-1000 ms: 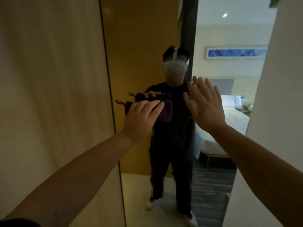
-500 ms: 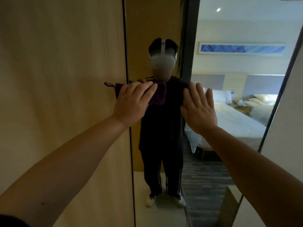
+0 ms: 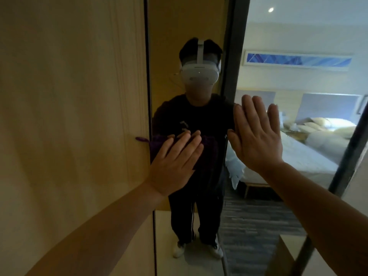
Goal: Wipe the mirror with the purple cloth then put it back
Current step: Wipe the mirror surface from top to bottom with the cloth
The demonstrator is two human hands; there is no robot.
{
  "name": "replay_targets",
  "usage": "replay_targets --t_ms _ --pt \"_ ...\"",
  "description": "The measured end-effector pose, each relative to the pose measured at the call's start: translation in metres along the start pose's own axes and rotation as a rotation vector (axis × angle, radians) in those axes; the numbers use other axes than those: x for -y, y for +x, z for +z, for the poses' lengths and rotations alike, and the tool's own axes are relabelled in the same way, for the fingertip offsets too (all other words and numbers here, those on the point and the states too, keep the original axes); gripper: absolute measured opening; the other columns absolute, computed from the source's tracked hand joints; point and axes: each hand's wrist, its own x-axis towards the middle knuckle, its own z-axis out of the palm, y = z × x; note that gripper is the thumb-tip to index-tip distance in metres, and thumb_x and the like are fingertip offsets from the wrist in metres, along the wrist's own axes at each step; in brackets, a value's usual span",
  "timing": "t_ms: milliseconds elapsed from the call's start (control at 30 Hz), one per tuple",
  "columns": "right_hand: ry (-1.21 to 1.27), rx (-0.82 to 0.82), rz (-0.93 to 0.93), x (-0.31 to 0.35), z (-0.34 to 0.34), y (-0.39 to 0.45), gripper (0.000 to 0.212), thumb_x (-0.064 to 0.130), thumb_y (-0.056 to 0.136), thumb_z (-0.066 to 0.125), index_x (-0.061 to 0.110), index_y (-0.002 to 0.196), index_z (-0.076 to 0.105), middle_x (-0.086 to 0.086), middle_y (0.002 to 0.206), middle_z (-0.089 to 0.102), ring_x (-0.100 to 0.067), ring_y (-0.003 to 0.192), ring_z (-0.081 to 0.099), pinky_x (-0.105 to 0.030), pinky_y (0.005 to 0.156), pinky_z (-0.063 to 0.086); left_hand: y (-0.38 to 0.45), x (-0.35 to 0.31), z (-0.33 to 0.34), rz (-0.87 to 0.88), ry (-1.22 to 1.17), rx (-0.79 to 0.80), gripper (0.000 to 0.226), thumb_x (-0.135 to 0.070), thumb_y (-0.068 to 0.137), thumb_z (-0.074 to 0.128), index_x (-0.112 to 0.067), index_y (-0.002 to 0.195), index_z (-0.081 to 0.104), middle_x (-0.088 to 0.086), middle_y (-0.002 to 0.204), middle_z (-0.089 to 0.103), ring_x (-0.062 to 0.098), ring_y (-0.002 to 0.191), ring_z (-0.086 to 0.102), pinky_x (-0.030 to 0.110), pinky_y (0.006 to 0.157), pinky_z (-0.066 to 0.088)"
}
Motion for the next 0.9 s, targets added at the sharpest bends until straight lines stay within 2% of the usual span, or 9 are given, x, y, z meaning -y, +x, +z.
replay_targets --t_ms 133,233,300,367,467,567,667,733,900 --pt "0.017 -0.024 -0.002 0.000 0.000 0.000 0.064 0.037 0.100 0.052 0.005 0.152 0.031 -0.018 0.159 0.024 -0.036 0.149 0.019 -0.059 0.119 0.015 -0.076 -0.034 0.010 0.054 -0.021 0.077 0.059 -0.029 0.100 0.050 -0.015 0.154 0.031 0.003 0.159 0.032 0.026 0.145 0.033 0.046 0.118 0.023" --pt "0.027 -0.035 0.006 -0.001 0.001 -0.001 0.062 0.037 0.101 0.050 0.006 0.152 0.032 -0.018 0.159 0.024 -0.036 0.148 0.020 -0.058 0.119 0.014 -0.147 -0.069 0.014 0.087 -0.040 0.207 0.047 -0.025 0.105 0.037 -0.020 0.152 0.036 -0.002 0.162 0.026 0.022 0.149 0.024 0.043 0.121 0.017" --pt "0.033 -0.033 0.007 -0.001 0.000 -0.001 0.061 0.037 0.101 0.048 0.006 0.152 0.032 -0.016 0.159 0.022 -0.035 0.148 0.018 -0.057 0.120 0.012 -0.168 -0.083 0.013 0.054 -0.058 0.265 0.044 -0.025 0.107 0.033 -0.022 0.151 0.038 -0.004 0.161 0.029 0.022 0.149 0.025 0.042 0.121 0.018" --pt "0.059 0.002 0.016 0.001 -0.003 0.001 0.060 0.037 0.102 0.045 0.007 0.152 0.031 -0.014 0.160 0.019 -0.032 0.149 0.014 -0.056 0.121 0.010 -0.163 -0.084 0.009 0.040 -0.068 0.280 0.043 -0.022 0.106 0.038 -0.023 0.149 0.042 -0.005 0.156 0.038 0.021 0.143 0.035 0.043 0.116 0.027" --pt "0.164 0.086 0.029 -0.004 -0.017 -0.002 0.058 0.032 0.102 0.048 0.008 0.152 0.031 -0.014 0.161 0.019 -0.030 0.151 0.008 -0.055 0.121 0.008 -0.132 -0.076 -0.009 0.027 -0.205 0.277 0.040 -0.015 0.098 0.054 -0.021 0.137 0.054 -0.003 0.138 0.055 0.020 0.117 0.053 0.041 0.089 0.049" --pt "0.226 0.152 0.131 -0.024 -0.044 -0.017 0.057 0.036 0.105 0.041 0.014 0.155 0.026 -0.009 0.164 0.014 -0.027 0.152 0.007 -0.055 0.122 0.007 -0.066 -0.058 -0.027 -0.084 -0.283 0.146 0.032 -0.011 0.098 0.054 -0.015 0.130 0.055 0.003 0.123 0.058 0.025 0.099 0.057 0.041 0.072 0.051" --pt "0.189 0.206 0.262 -0.058 -0.064 -0.032 0.061 0.049 0.104 0.020 0.019 0.157 0.016 -0.005 0.165 0.003 -0.026 0.152 0.000 -0.052 0.122 0.000 0.032 -0.029 -0.038 -0.137 -0.215 -0.082 0.031 -0.005 0.100 0.054 -0.013 0.129 0.058 0.007 0.121 0.062 0.030 0.099 0.058 0.043 0.076 0.048" --pt "0.132 0.254 0.330 -0.081 -0.065 -0.038 0.063 0.049 0.103 0.019 0.018 0.157 0.014 -0.008 0.165 0.001 -0.024 0.152 -0.006 -0.051 0.122 -0.003 0.104 -0.011 -0.038 -0.090 -0.138 -0.177 0.029 -0.008 0.102 0.050 -0.013 0.129 0.059 0.010 0.122 0.065 0.030 0.104 0.057 0.044 0.083 0.045" --pt "0.037 0.236 0.226 -0.113 -0.042 -0.056 0.063 0.045 0.102 0.032 0.012 0.155 0.019 -0.014 0.164 0.007 -0.030 0.152 0.000 -0.055 0.121 0.001 0.189 -0.017 -0.013 0.006 -0.018 -0.037 0.044 -0.031 0.097 0.056 -0.016 0.138 0.057 0.013 0.131 0.060 0.034 0.116 0.055 0.044 0.095 0.036"
